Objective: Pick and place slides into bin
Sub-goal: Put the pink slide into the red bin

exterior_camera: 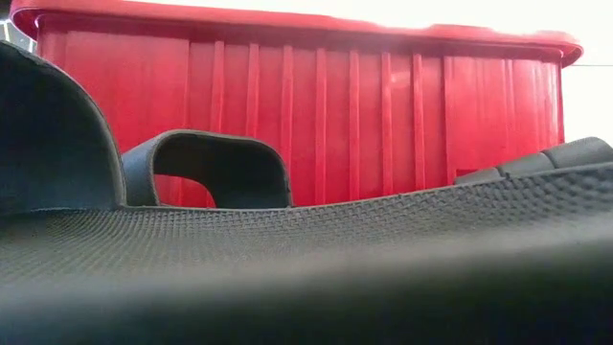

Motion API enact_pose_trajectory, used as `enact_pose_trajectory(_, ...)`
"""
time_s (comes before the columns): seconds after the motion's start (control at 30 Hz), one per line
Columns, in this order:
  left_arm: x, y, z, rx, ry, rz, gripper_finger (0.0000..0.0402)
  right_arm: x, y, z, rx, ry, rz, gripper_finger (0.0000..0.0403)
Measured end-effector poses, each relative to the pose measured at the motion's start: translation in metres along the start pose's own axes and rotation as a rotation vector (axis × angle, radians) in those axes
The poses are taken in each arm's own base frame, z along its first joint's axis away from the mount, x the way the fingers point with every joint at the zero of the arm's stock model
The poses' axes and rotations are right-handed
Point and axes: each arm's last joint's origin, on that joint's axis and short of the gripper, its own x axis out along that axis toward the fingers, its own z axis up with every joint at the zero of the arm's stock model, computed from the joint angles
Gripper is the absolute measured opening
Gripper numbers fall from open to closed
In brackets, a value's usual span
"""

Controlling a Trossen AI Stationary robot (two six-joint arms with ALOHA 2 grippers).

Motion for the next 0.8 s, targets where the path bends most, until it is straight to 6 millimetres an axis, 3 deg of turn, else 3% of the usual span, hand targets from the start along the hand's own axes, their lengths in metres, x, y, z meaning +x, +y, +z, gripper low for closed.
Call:
enact_pose_trajectory(0.2, 0.0, -0.001, 0.0, -0.011, 0.007, -0.024, 0.0026, 0.016, 0.023, -0.01, 0.359, 0.571, -0.063, 0.0)
enact_pose_trajectory(0.37, 0.0, -0.001, 0.0, -0.01, 0.009, -0.031, 0.0026, 0.008, 0.058, -0.033, 0.658, 0.98, -0.275, 0.0)
enact_pose_trajectory(0.5, 0.0, -0.001, 0.0, 0.012, 0.01, -0.032, 0.0026, 0.003, 0.082, -0.06, 0.693, 0.975, -0.376, 0.0)
enact_pose_trajectory(0.63, 0.0, 0.0, -0.003, 0.009, 0.035, -0.029, 0.0026, -0.02, 0.091, -0.109, 0.815, 1.12, -0.587, 0.0)
enact_pose_trajectory(0.8, 0.0, 0.001, -0.008, -0.003, 0.083, -0.015, 0.0026, -0.022, 0.089, -0.16, 0.871, 1.077, -0.537, 0.0)
